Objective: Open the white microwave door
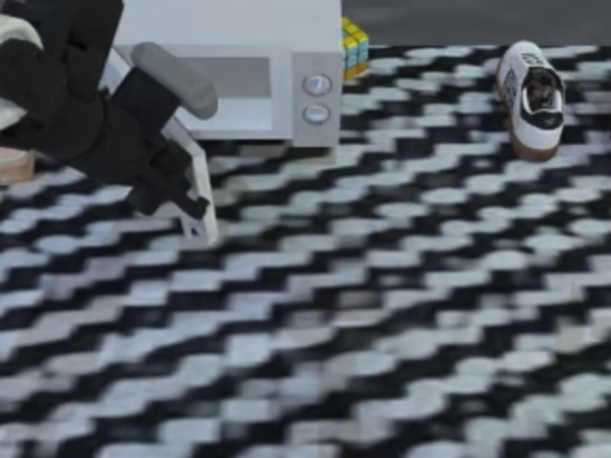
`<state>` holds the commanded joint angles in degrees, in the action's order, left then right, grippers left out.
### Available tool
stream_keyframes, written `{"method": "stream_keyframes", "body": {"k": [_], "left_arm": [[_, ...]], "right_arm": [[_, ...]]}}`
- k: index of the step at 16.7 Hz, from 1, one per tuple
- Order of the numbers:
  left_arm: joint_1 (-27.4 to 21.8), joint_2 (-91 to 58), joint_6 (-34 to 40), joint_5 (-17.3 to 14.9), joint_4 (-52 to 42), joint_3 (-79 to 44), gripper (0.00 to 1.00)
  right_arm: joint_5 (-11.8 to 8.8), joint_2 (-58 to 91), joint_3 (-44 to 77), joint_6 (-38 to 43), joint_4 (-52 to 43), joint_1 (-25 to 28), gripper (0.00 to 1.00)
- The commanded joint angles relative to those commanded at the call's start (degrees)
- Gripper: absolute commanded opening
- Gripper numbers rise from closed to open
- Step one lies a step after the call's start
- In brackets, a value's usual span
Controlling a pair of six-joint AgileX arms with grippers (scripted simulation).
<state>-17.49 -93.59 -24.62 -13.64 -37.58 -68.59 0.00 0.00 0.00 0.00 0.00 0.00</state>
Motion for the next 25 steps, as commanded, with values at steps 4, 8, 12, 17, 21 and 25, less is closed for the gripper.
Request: {"method": "stream_keyframes", "body": {"k": [4, 8, 12, 17, 21, 25], "left_arm": [[0.0, 0.0, 0.0, 0.0, 0.0, 0.0, 0.0], [0.0, 0.0, 0.0, 0.0, 0.0, 0.0, 0.0], [0.0, 0.0, 0.0, 0.0, 0.0, 0.0, 0.0], [1.2, 0.16, -3.22, -1.52, -0.93, 0.11, 0.0], [3.94, 0.62, -9.43, -4.34, -3.05, 0.54, 0.0], [5.01, 1.0, -11.91, -5.55, -3.74, 0.66, 0.0]], "right_arm": [[0.0, 0.0, 0.0, 0.0, 0.0, 0.0, 1.0], [0.0, 0.0, 0.0, 0.0, 0.0, 0.0, 1.0], [0.0, 0.0, 0.0, 0.0, 0.0, 0.0, 1.0], [0.0, 0.0, 0.0, 0.0, 0.0, 0.0, 1.0], [0.0, 0.0, 0.0, 0.0, 0.0, 0.0, 1.0], [0.0, 0.0, 0.0, 0.0, 0.0, 0.0, 1.0]]}}
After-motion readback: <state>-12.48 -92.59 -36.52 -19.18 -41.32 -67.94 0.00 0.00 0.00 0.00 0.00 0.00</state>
